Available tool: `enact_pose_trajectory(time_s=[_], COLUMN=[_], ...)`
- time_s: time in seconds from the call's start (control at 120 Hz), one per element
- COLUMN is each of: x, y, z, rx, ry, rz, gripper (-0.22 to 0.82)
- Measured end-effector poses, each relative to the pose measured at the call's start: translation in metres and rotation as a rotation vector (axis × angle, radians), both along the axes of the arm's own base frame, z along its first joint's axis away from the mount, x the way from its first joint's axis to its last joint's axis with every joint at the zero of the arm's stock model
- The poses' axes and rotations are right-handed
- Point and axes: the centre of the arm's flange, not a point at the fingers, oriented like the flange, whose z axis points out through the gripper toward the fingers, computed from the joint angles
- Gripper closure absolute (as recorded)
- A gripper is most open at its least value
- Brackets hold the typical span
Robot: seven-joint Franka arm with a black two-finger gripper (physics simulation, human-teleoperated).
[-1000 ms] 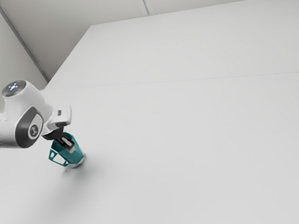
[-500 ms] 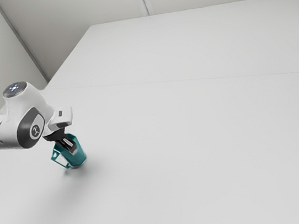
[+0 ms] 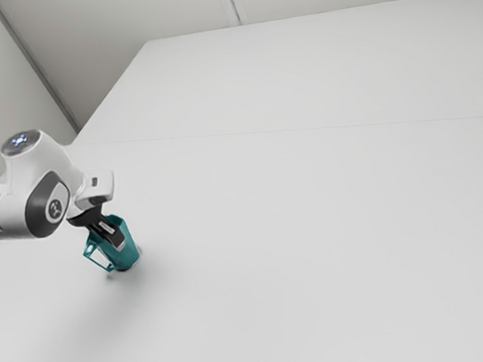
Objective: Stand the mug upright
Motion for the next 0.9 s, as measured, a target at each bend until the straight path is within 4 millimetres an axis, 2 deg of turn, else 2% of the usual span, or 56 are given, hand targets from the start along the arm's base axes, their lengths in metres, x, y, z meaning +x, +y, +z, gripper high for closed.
enact_pose_trajectory(time_s=[0.15,0.342,0.533,0.6,0.667,0.742,0.817,0.9], x=[-0.001,-0.006,-0.017,-0.019,-0.002,0.042,0.084,0.118], y=[0.002,0.0,0.0,-0.002,-0.011,-0.023,-0.036,-0.051], z=[0.007,0.03,0.059,0.079,0.129,0.181,0.205,0.219], rx=[-0.003,-0.022,-0.041,-0.041,-0.016,0.022,0.021,0.005], ry=[-0.006,-0.03,-0.064,-0.092,-0.151,-0.175,-0.157,-0.121], rz=[0.0,-0.007,-0.011,-0.021,-0.047,-0.053,-0.037,-0.021], gripper=[0.39,0.38,0.37,0.37,0.36,0.31,0.26,0.18])
